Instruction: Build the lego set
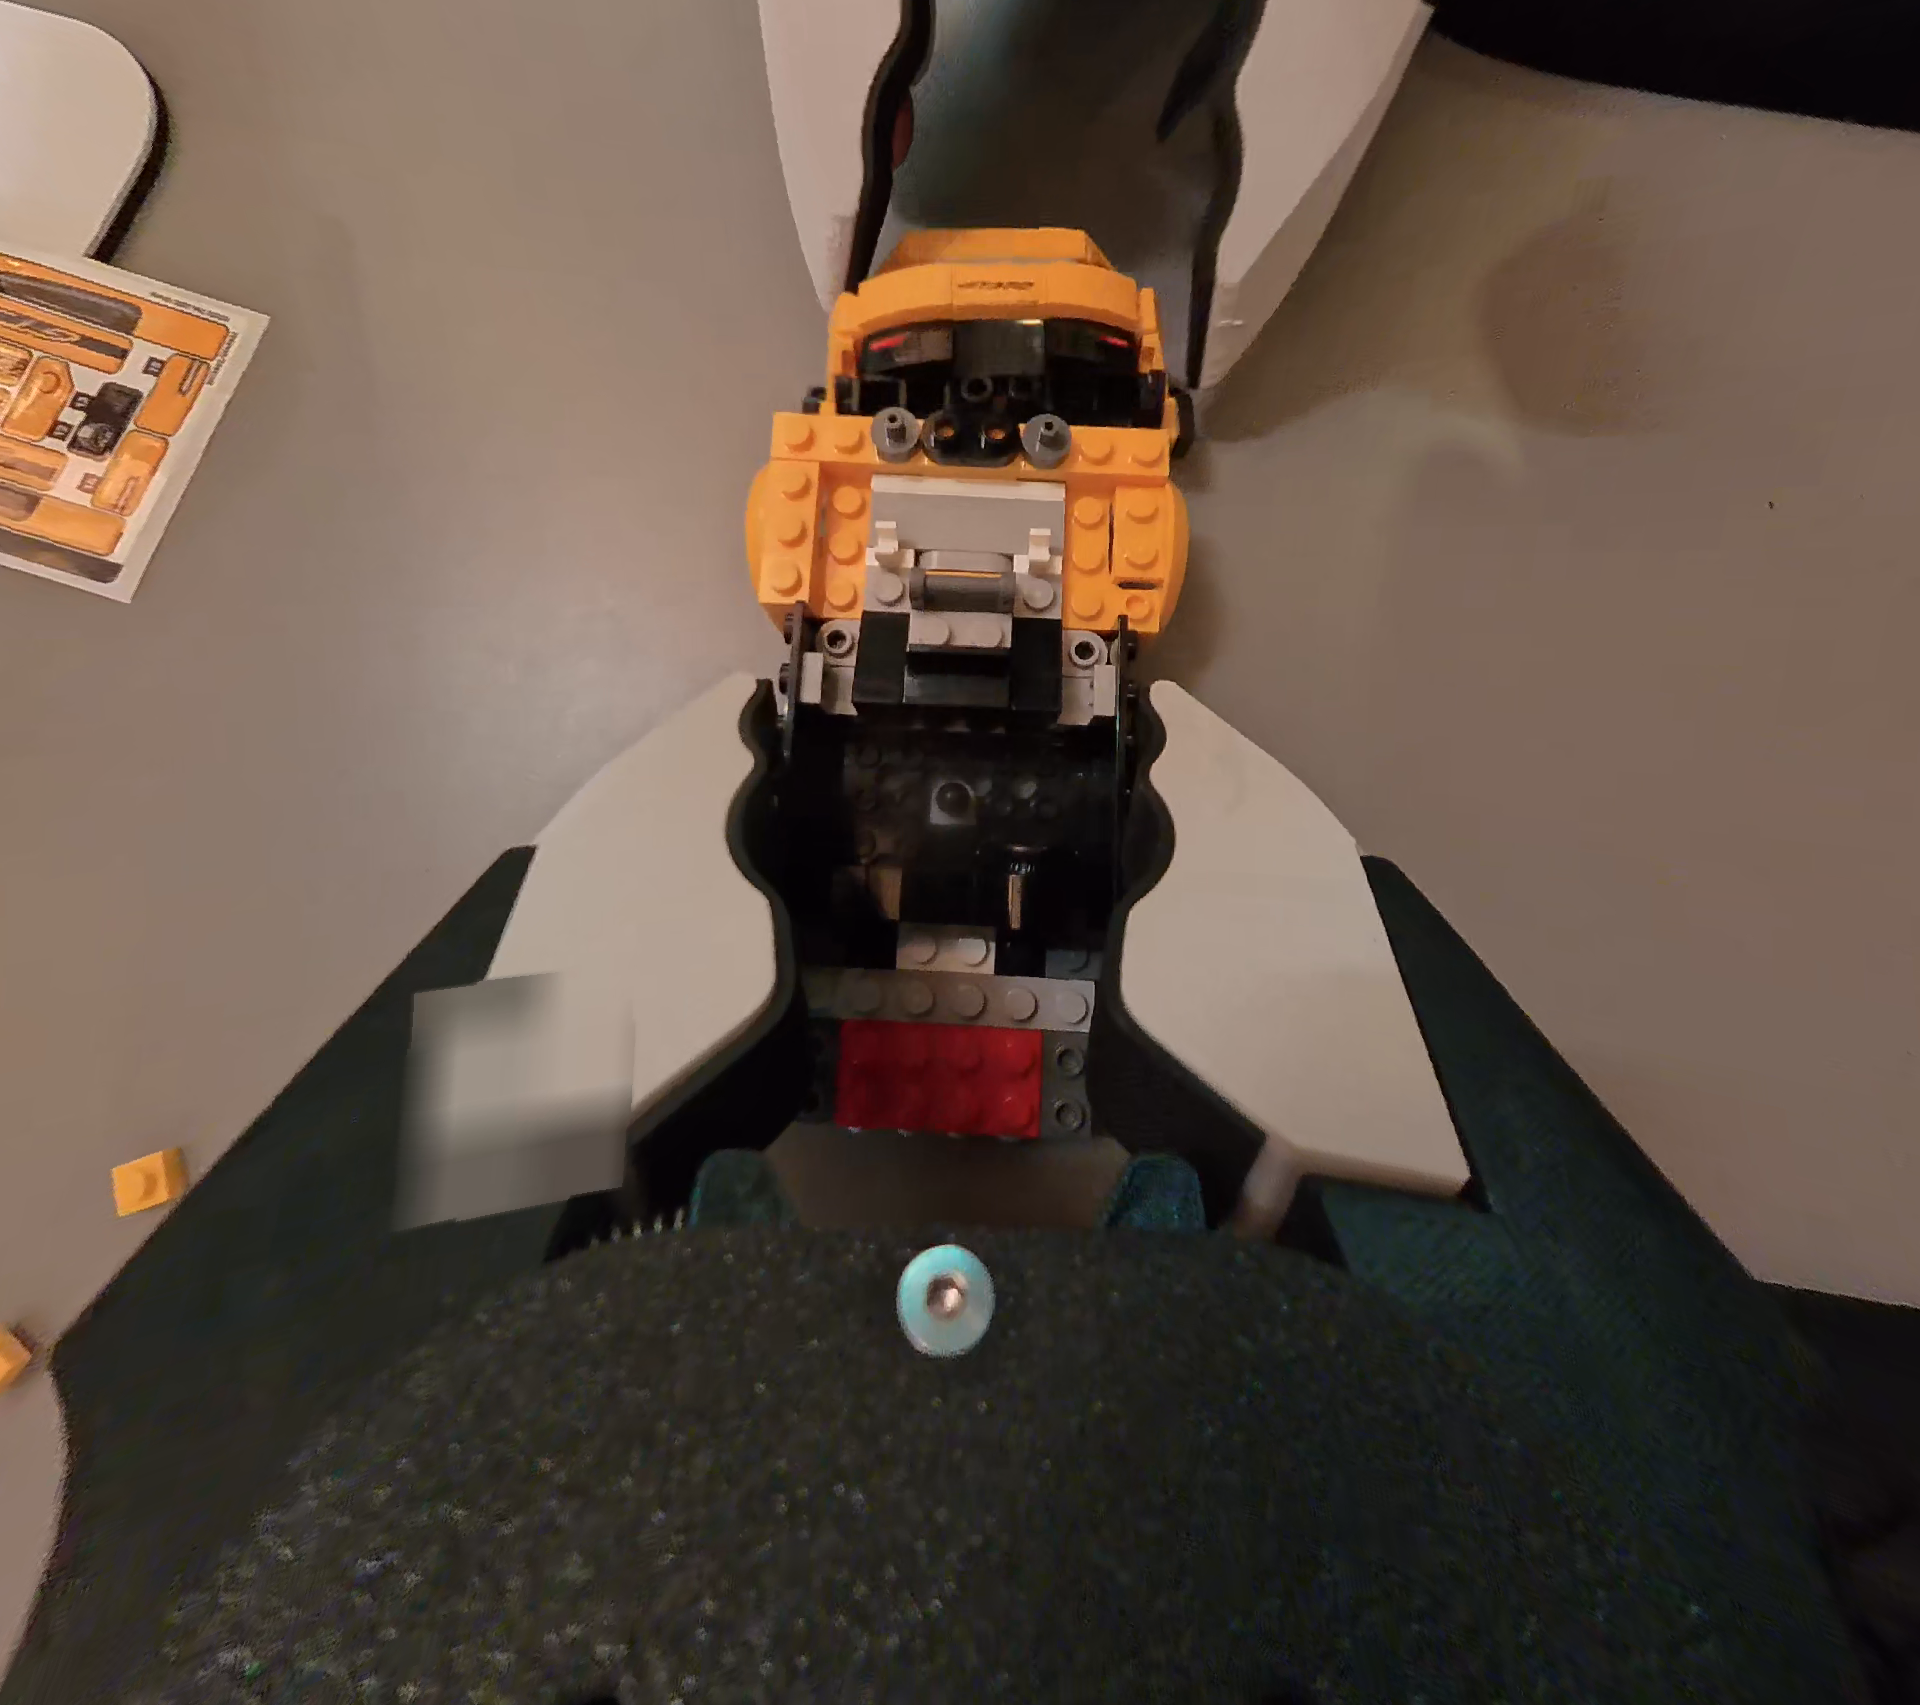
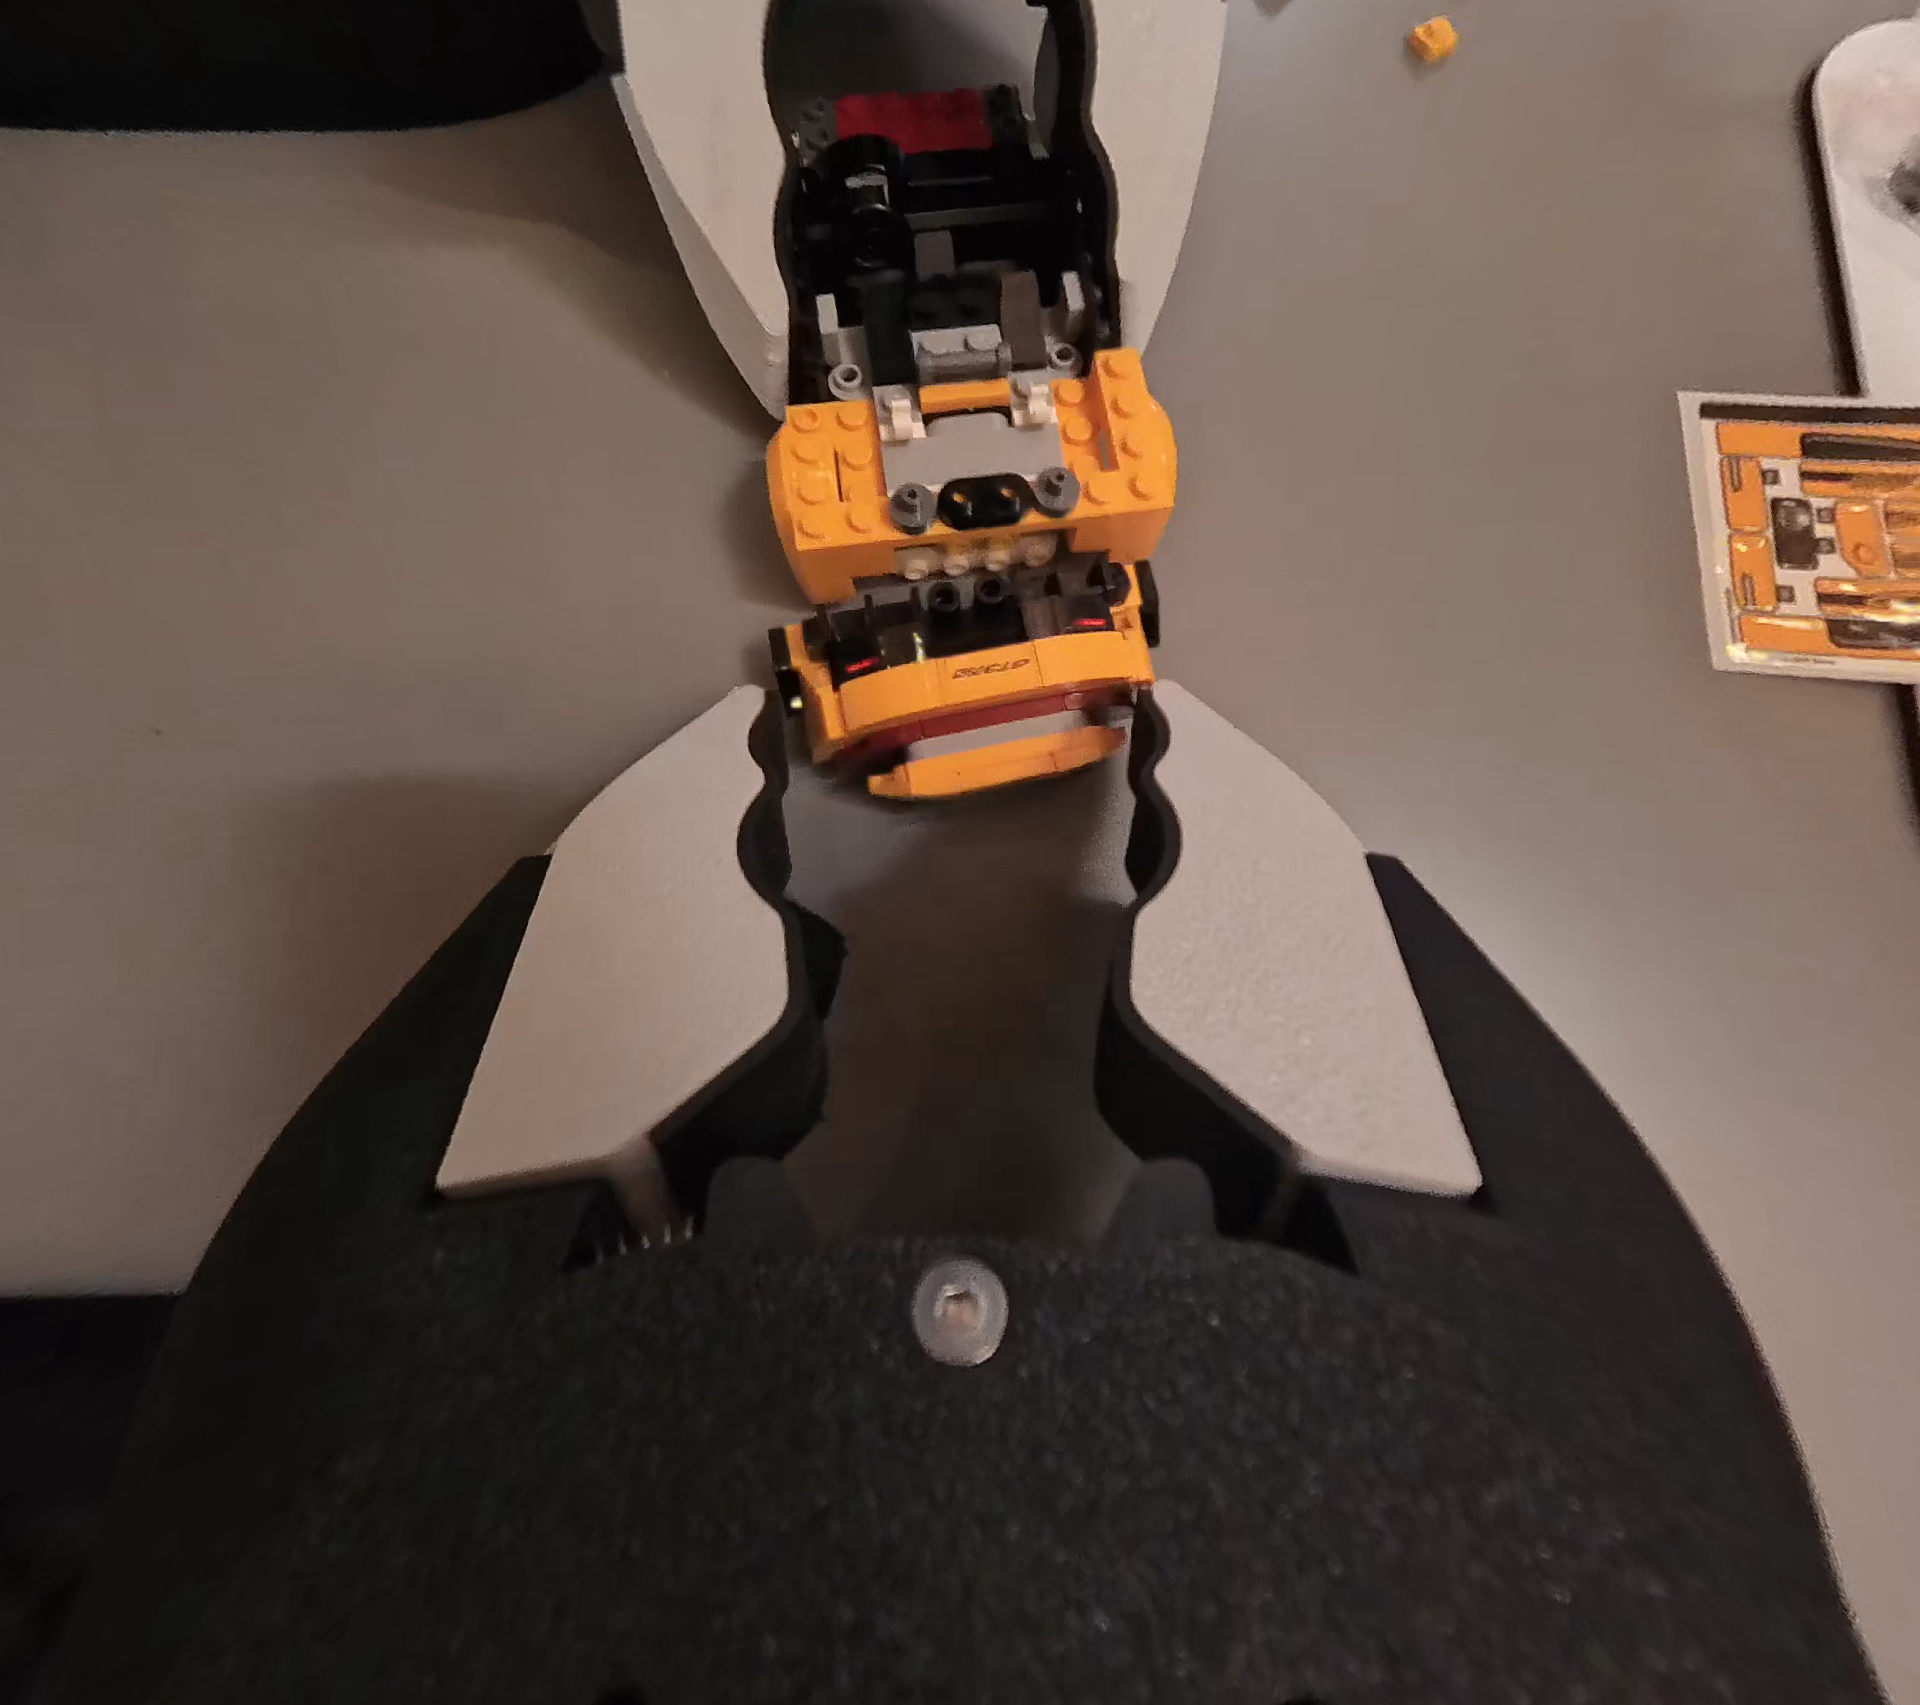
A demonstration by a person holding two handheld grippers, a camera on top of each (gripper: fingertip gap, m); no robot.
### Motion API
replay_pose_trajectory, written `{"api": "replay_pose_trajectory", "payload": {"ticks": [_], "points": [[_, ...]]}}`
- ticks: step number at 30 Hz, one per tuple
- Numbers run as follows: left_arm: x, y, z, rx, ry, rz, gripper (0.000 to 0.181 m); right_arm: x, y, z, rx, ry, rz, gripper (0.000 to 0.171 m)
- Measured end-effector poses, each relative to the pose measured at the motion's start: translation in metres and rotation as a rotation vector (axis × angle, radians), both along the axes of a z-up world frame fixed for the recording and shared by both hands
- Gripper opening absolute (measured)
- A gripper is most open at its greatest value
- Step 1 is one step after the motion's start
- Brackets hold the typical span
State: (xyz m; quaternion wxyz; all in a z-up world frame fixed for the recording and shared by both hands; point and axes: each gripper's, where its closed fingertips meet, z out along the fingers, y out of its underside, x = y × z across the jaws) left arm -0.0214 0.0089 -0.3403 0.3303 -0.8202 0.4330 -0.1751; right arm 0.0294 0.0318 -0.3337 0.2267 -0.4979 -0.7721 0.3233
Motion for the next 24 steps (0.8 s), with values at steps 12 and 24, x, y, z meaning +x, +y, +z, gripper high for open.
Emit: {"api": "replay_pose_trajectory", "payload": {"ticks": [12,24], "points": [[-0.001,0.000,-0.001,0.004,0.006,0.000,0.064,0.000,0.001,0.004,0.010,0.030,0.009,0.064],[-0.002,-0.002,-0.001,0.004,0.011,-0.003,0.064,-0.008,-0.005,-0.003,0.059,-0.010,-0.025,0.069]]}}
